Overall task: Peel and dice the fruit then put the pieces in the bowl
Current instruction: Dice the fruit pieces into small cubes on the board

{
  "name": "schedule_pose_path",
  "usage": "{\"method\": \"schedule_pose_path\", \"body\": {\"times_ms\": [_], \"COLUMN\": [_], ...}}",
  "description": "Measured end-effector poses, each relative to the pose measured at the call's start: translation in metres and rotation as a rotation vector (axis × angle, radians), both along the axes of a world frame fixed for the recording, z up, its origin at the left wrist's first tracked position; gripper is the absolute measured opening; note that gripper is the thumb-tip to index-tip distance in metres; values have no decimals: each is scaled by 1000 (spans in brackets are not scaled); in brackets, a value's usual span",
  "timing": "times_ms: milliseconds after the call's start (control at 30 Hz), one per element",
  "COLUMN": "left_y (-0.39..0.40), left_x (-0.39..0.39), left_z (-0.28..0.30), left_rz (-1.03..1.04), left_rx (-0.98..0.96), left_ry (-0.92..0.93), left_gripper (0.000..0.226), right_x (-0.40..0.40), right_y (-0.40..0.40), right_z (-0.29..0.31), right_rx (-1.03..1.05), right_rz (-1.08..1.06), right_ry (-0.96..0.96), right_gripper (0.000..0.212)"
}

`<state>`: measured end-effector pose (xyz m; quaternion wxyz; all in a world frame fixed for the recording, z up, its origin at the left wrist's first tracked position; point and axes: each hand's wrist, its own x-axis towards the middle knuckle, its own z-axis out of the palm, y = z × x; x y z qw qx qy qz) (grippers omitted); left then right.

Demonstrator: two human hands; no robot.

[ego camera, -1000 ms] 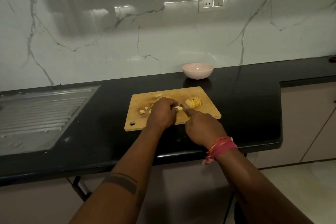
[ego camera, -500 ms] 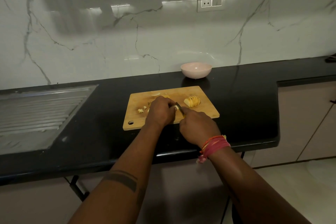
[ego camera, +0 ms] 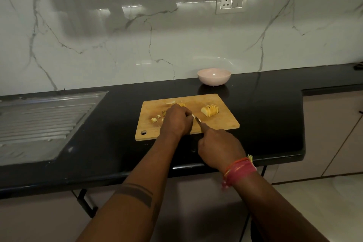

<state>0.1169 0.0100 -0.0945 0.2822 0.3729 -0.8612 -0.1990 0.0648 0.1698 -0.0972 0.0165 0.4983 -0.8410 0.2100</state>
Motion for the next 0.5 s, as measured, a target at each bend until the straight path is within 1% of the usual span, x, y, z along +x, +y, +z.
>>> {"method": "schedule_pose_path", "body": {"times_ms": [133,267,500], "left_y": [-3,-3,-1], "left_x": [3,6,5], "left_z": [-1,-1,-1], "left_rz": [-6,4,19], "left_rx": [-26,-8,-33], "left_ry": [-32,-24,-6], "left_gripper": [25,29,22], "right_x": [-5,-4,-5], "right_y": [2,-7,-21], "right_z": [3,7,6], "right_rx": [-32,-62,-62], "right_rz": [5,20,50], "right_ry": [-70,-77,-61], "right_gripper": [57,57,54]}}
